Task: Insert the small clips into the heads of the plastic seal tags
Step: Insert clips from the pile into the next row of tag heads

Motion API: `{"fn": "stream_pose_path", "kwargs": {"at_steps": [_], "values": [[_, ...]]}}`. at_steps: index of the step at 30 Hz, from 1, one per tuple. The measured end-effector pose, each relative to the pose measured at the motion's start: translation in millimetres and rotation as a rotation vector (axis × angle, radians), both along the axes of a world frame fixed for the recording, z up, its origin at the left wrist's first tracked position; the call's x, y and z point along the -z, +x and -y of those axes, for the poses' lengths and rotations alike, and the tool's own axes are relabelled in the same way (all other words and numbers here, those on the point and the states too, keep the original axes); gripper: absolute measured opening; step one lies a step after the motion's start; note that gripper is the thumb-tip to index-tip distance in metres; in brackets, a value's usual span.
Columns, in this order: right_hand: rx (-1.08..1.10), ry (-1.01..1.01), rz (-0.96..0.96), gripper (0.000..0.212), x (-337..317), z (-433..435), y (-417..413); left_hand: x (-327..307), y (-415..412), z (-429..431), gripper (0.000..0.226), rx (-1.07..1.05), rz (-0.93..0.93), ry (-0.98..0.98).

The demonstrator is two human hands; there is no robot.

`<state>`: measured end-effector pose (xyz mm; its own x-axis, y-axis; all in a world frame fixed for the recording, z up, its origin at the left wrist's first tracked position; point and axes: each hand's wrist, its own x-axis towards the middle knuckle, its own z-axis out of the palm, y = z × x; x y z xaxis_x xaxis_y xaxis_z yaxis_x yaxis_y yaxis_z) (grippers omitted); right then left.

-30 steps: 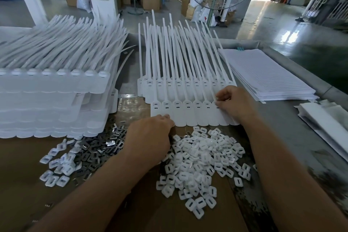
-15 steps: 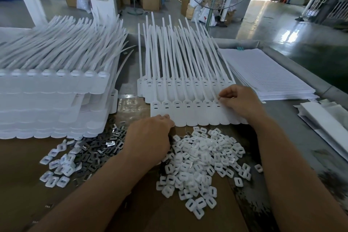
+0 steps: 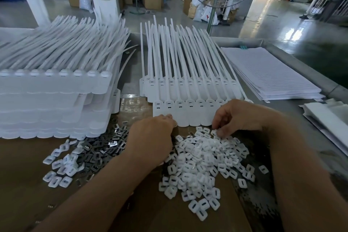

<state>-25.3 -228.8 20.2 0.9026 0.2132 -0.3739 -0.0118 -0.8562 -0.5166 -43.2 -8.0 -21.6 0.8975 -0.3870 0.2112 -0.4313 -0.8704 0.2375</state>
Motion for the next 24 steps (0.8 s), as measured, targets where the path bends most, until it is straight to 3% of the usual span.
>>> {"fn": "stream_pose_path", "kwargs": {"at_steps": [24], "values": [[0.002, 0.049, 0.04, 0.015, 0.2, -3.3, -1.3, -0.2, -0.6, -5.6, 0.051, 0.017, -0.009, -0.004]]}}
